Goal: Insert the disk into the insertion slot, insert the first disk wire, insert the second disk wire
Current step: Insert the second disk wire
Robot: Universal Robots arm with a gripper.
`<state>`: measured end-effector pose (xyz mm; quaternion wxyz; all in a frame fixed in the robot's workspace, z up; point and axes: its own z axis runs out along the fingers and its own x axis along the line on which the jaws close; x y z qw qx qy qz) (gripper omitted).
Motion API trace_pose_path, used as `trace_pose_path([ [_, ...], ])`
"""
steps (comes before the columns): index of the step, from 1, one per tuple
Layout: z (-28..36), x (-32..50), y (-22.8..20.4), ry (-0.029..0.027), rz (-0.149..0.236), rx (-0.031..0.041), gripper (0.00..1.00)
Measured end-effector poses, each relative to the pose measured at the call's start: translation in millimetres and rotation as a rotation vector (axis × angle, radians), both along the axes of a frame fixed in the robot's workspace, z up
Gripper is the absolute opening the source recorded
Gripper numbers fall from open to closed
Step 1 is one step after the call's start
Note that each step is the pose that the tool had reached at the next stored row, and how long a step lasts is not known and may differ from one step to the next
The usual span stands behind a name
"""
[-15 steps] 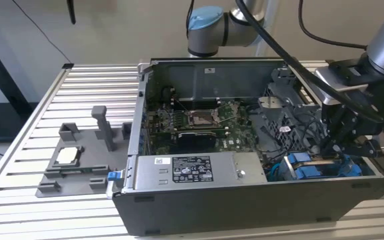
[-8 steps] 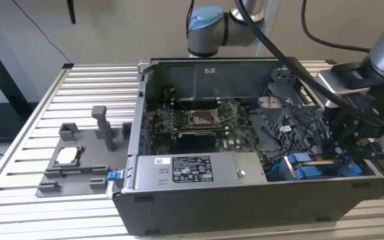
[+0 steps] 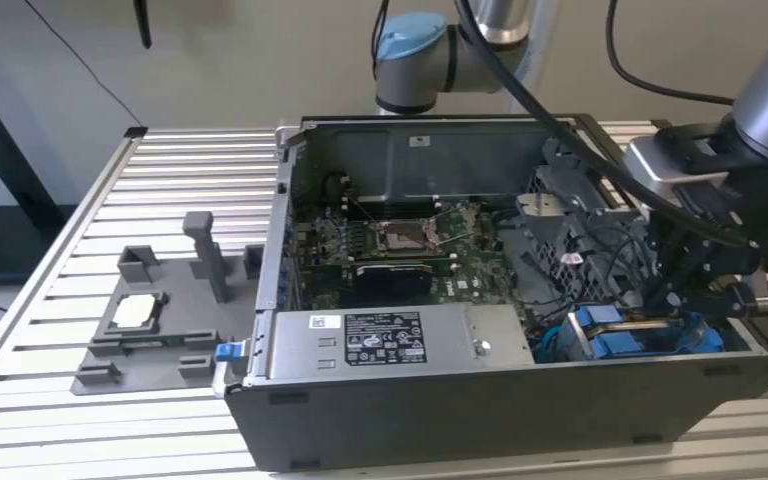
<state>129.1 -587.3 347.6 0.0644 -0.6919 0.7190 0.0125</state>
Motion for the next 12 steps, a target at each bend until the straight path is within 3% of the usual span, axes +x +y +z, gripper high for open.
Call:
trace_pose_path([
  [3, -0.5, 0.0, 3.2, 0.0000, -0.004, -0.0012, 0.16],
  [7, -2.0, 0.0, 3.7, -0.0001, -0.004, -0.0112, 0.16],
  [12, -3.3, 0.0, 6.7, -0.0001, -0.004, -0.0116, 0.16],
])
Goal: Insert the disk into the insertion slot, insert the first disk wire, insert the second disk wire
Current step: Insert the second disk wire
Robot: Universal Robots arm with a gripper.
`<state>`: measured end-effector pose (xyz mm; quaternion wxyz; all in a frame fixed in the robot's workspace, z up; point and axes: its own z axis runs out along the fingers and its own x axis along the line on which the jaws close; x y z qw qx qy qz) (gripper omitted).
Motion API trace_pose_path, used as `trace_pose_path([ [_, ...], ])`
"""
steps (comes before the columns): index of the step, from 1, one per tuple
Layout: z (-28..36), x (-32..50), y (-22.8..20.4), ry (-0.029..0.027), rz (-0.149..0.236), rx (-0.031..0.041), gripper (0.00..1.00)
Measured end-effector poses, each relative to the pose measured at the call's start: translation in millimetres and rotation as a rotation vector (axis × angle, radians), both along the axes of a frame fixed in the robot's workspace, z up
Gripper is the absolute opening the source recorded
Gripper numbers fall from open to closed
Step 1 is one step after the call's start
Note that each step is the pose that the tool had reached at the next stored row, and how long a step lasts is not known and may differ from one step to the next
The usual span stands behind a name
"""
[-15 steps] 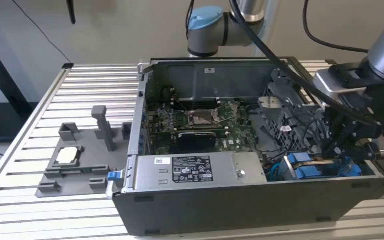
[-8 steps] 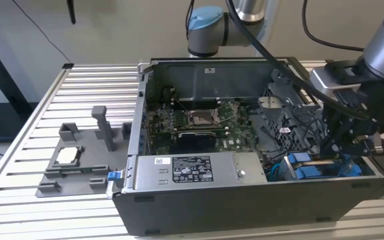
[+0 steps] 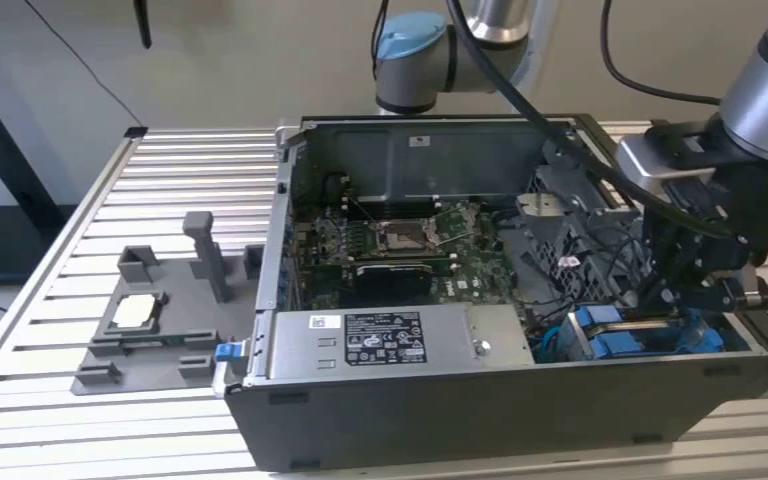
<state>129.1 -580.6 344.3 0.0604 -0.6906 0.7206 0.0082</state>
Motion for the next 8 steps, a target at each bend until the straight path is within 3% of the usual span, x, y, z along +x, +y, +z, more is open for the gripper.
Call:
trace_pose_path([
  [8, -3.3, 0.0, 0.7, 0.0000, 0.000, -0.0019, 0.16],
])
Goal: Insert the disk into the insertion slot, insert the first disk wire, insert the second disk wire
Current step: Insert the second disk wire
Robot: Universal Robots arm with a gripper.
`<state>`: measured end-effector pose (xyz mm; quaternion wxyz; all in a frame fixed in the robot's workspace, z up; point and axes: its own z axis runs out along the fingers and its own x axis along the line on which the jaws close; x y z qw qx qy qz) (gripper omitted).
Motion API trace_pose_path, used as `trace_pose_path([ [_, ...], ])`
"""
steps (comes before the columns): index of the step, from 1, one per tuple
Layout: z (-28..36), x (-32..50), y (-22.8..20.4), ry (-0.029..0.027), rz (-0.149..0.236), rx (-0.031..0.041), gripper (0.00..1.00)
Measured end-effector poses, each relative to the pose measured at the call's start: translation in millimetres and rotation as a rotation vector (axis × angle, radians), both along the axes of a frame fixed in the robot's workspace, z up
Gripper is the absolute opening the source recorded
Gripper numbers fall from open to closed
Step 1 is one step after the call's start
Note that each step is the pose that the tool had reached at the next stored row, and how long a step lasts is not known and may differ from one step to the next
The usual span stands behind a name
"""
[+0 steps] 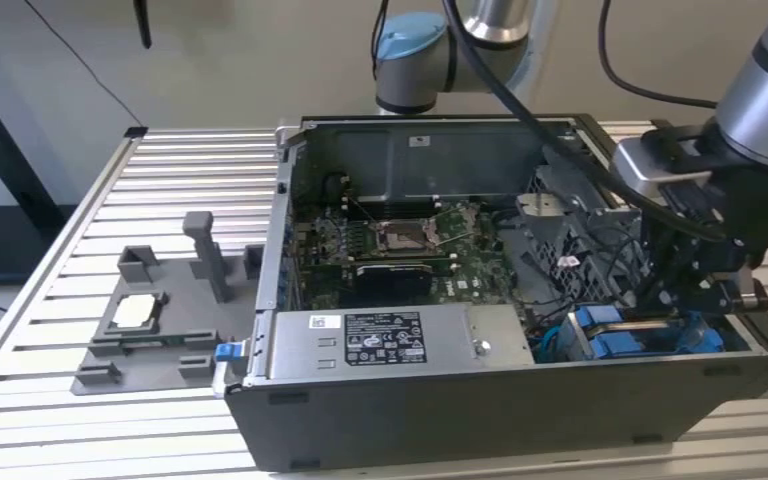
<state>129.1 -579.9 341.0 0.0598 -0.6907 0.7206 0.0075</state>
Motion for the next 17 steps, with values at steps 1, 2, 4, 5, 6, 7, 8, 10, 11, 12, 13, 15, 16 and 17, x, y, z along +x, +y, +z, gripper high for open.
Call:
trace_pose_path([
  [1, -0.4, 0.0, 0.0, 0.0000, 0.000, -0.0002, 0.16],
  [2, -1.2, 0.0, 0.1, 0.0000, 0.000, 0.0005, 0.16],
  [4, -2.1, 0.0, 0.2, 0.0000, 0.000, 0.0000, 0.16],
  [5, -2.3, 0.0, 0.2, -0.0001, 0.000, -0.0001, 0.16],
  [6, -2.7, 0.0, 0.2, 0.0000, 0.000, -0.0003, 0.16],
  [7, -3.2, 0.0, 0.1, 0.0000, 0.000, -0.0004, 0.16],
  [8, -3.6, 0.0, 0.1, 0.0000, 0.000, -0.0004, 0.16],
  [10, -5.2, 0.0, 0.1, 0.0000, 0.000, -0.0004, 0.16],
  [11, -6.0, 0.0, 0.1, 0.0000, 0.000, -0.0004, 0.16],
  [12, -6.6, 0.0, 0.2, 0.0000, 0.000, -0.0003, 0.16],
  [13, -5.0, 0.0, 0.8, 0.0001, 0.000, -0.0027, 0.16],
  [15, -5.0, 0.0, 0.7, 0.0000, 0.000, -0.0030, 0.16],
  [16, -5.0, 0.0, 0.7, 0.0001, 0.000, -0.0030, 0.16],
  [17, -5.0, 0.0, 0.7, 0.0000, 0.000, -0.0031, 0.16],
])
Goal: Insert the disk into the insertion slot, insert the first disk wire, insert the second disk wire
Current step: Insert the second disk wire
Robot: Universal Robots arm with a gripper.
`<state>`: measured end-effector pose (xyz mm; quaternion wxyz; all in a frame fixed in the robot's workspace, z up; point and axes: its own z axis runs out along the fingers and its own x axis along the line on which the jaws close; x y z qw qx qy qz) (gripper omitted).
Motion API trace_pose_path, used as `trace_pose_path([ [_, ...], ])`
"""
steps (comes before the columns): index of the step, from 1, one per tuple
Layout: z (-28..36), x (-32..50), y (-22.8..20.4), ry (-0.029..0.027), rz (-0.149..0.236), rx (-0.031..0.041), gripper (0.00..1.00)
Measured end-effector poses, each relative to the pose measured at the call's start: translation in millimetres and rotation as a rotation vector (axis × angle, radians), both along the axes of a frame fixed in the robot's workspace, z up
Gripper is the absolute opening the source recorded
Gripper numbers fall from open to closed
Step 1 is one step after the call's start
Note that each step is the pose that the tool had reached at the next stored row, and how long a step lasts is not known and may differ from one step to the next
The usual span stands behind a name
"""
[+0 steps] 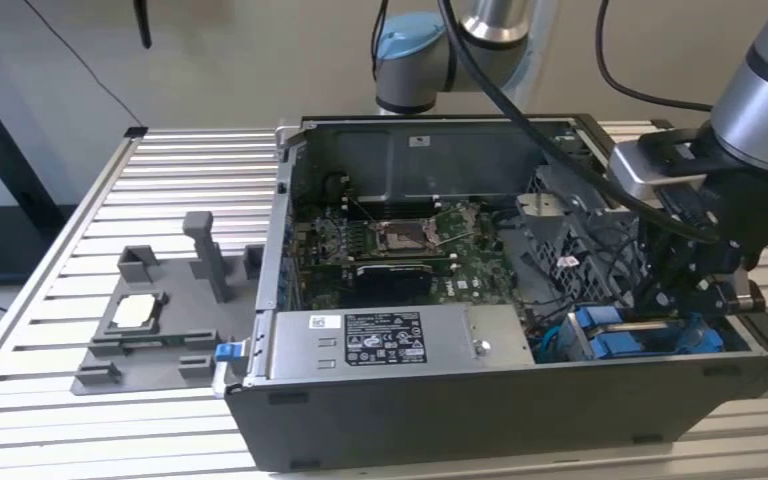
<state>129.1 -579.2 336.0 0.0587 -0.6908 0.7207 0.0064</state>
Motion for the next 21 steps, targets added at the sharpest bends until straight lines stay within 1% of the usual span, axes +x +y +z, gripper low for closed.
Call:
trace_pose_path([
  [2, 0.0, 0.0, 0.0, 0.0000, 0.000, 0.0000, 0.16],
  [4, -1.7, 0.0, -0.5, -0.0001, 0.000, 0.0032, 0.18],
  [5, -2.0, 0.0, -0.6, -0.0001, 0.000, 0.0035, 0.24],
  [9, 0.3, 0.0, -0.6, -0.0001, 0.000, 0.0039, 0.24],
  [13, 6.8, 0.0, -0.6, -0.0001, 0.000, 0.0033, 0.24],
  [16, 10.4, 0.0, -0.6, -0.0001, 0.000, 0.0032, 0.24],
  [21, 22.5, 0.0, -0.6, -0.0001, 0.000, 0.0033, 0.24],
])
